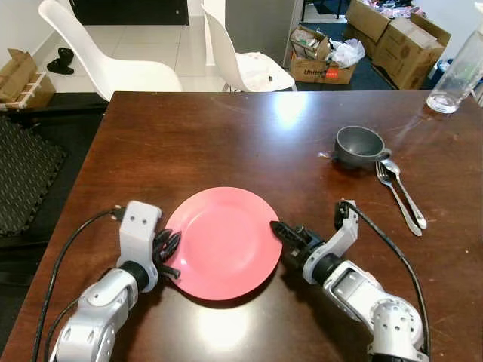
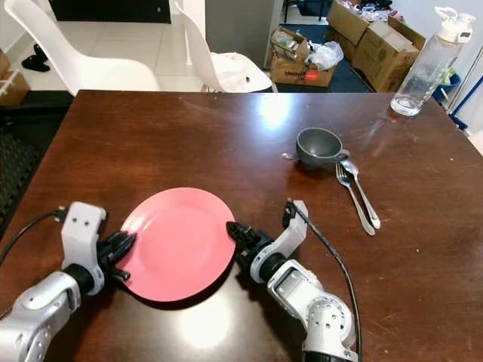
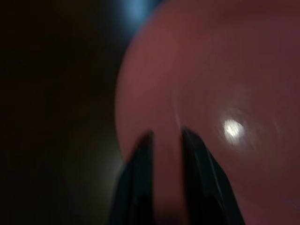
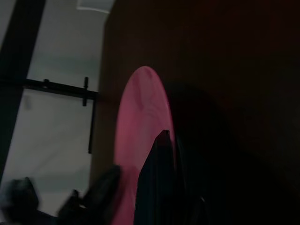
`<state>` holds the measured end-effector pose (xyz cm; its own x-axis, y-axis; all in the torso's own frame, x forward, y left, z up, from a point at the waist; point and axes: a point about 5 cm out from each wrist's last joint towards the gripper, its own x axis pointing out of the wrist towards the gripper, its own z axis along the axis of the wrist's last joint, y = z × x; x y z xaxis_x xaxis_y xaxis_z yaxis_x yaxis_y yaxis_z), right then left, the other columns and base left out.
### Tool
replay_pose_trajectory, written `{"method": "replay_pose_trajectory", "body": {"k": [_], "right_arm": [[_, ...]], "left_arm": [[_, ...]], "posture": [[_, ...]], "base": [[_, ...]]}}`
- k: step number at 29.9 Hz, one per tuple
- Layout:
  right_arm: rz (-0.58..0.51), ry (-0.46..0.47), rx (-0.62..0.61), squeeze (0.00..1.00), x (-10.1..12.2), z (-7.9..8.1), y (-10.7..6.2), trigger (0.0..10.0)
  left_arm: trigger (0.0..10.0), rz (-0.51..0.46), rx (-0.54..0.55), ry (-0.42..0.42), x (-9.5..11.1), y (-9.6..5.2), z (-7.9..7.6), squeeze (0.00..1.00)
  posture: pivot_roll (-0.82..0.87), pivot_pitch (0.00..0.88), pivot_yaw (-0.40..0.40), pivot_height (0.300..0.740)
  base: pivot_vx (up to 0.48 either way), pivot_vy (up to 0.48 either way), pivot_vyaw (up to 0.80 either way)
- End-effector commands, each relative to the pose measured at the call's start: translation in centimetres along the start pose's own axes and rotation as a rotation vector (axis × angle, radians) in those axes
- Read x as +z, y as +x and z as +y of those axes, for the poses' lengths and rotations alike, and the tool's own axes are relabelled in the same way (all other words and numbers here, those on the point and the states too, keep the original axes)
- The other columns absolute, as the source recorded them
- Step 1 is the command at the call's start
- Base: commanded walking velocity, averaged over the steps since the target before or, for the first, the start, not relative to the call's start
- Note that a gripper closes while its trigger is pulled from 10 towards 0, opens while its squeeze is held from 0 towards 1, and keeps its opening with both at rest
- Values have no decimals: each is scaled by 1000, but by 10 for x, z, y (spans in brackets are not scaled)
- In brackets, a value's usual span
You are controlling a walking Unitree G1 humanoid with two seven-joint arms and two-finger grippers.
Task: Setting the table
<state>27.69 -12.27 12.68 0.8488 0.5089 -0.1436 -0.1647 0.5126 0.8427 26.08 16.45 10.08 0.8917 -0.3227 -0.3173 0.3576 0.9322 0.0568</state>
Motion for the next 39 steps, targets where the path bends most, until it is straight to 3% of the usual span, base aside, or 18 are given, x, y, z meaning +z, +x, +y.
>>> {"method": "replay_pose_trajectory", "body": {"k": [1,3,9,10,11,15,21,22,23,24,35,36,37,38,39], "right_arm": [[3,2,-25,0,0,-2,-2,10000],[-3,-29,-22,0,2,0,-1,10000],[-17,-124,-42,0,8,3,3,10000],[-16,-123,-36,761,8,4,3,10000],[-15,-122,-31,1000,7,4,3,10000],[-6,-104,-14,1000,5,7,3,10000],[42,130,55,1000,-10,1,6,10000],[62,140,55,757,-16,-2,7,10000],[77,143,53,757,-20,-4,8,10000],[97,149,52,0,-26,-6,8,10000],[183,187,35,0,-47,-13,11,10000],[188,189,36,0,-48,-14,11,7412],[193,196,45,0,-48,-14,12,1373],[193,196,45,0,-48,-14,12,1373],[194,190,56,0,-47,-14,12,0]], "left_arm": [[10000,184,-7,2,-37,-2,-5,0],[10000,230,-62,8,-45,-2,-12,0],[10000,207,-70,11,-43,4,-16,0],[10000,205,-67,16,-42,4,-15,0],[10000,202,-65,21,-42,4,-15,0],[10000,197,-62,27,-41,5,-14,0],[10000,189,-55,22,-40,4,-12,0],[10000,184,-55,19,-39,4,-12,0],[10000,179,-55,16,-38,4,-12,0],[10000,172,-54,13,-37,4,-12,0],[10000,157,-46,8,-34,2,-11,0],[10000,157,-45,8,-34,2,-11,0],[10000,156,-44,7,-34,2,-11,0],[10000,156,-44,7,-34,2,-11,0],[10000,155,-44,6,-34,2,-11,0]], "posture": [[-61,77,53,740],[-66,79,53,740],[-67,82,55,740],[-67,82,55,740],[-67,83,55,740],[-65,84,56,740],[-59,87,58,740],[-55,88,57,740],[-54,88,57,740],[-50,88,56,740],[-40,88,50,740],[-40,88,50,740],[-40,88,49,740],[-40,88,49,740],[-41,88,48,740]], "base": [[0,0,0],[0,0,0],[0,0,0],[0,0,0],[0,0,0],[0,0,0],[0,0,0],[0,0,0],[0,0,0],[0,0,0],[0,0,0],[0,0,0],[0,0,0],[0,0,0],[0,0,0]]}}
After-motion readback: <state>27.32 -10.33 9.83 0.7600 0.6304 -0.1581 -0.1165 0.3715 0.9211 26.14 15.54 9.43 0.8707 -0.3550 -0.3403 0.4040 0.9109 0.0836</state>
